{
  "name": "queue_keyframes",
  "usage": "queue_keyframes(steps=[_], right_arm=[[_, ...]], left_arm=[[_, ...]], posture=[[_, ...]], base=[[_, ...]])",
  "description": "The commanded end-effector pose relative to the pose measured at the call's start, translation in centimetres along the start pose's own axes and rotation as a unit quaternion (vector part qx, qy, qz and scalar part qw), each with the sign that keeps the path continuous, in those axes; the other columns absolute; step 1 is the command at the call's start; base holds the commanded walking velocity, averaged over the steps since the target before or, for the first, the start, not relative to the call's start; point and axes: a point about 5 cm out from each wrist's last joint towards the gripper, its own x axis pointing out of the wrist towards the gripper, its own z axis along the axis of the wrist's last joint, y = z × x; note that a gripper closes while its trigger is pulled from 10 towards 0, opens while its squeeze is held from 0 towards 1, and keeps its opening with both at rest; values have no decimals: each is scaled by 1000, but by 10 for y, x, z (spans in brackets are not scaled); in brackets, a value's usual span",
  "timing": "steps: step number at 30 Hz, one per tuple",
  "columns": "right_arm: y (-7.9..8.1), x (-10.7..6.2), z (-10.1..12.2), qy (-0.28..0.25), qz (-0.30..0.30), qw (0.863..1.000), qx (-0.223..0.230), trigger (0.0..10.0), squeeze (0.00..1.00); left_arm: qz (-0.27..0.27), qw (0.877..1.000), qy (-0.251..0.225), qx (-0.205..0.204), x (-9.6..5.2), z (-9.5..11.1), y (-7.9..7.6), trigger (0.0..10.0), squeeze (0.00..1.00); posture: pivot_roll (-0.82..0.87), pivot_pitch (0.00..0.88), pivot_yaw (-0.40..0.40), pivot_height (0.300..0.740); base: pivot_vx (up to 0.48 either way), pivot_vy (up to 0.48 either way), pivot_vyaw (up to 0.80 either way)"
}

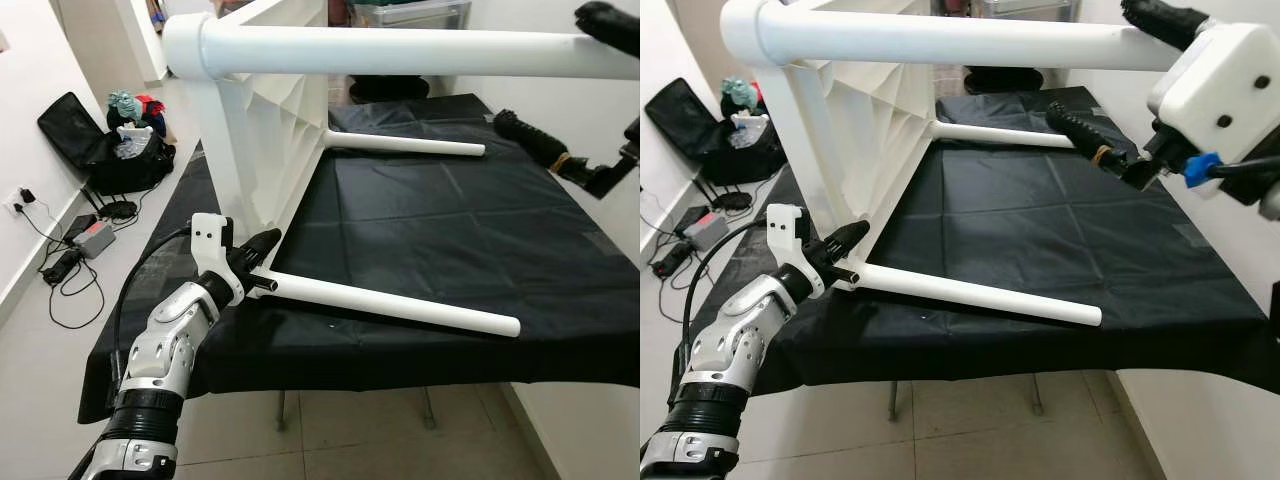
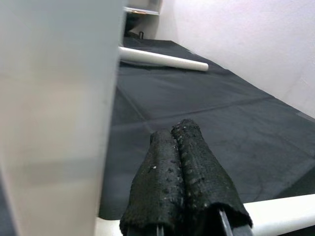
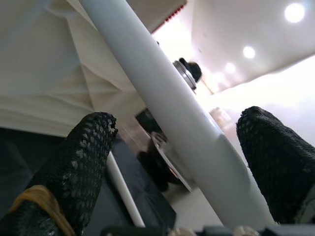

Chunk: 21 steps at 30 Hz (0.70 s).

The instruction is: Building children table

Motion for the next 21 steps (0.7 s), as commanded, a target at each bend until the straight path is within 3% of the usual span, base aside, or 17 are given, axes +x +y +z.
queue_keyframes(steps=[1, 2, 3, 5, 12, 21], right_arm=[[3, 1, -1, 5, 6, 1000, -14, 10000, 0], [-1, 1, -5, 23, -5, 999, -31, 10000, 0], [-4, 0, -11, 47, -9, 997, -54, 10000, 0], [-5, 0, -19, 74, -9, 994, -83, 10000, 0], [-5, 4, -24, 84, -16, 991, -103, 10000, 0], [-5, 14, -18, 66, -46, 989, -123, 10000, 0]], left_arm=[[3, 1000, 4, -3, -2, -4, 2, 0, 0], [2, 1000, 3, -5, -1, -4, 1, 0, 0], [1, 1000, 3, -9, -2, -4, 0, 10000, 0], [2, 1000, 4, -13, -3, -5, 0, 10000, 0], [10, 1000, 6, -16, -5, -8, 2, 10000, 0], [20, 1000, 4, -14, -5, -9, 6, 10000, 0]], posture=[[-196, 82, 81, 740], [-195, 83, 75, 740], [-191, 85, 66, 740], [-190, 85, 64, 740], [-194, 84, 55, 740], [-200, 82, 48, 740]], base=[[0, 0, 0], [0, 0, 0], [0, 0, 0], [0, 0, 0], [0, 0, 0], [0, 0, 0]])
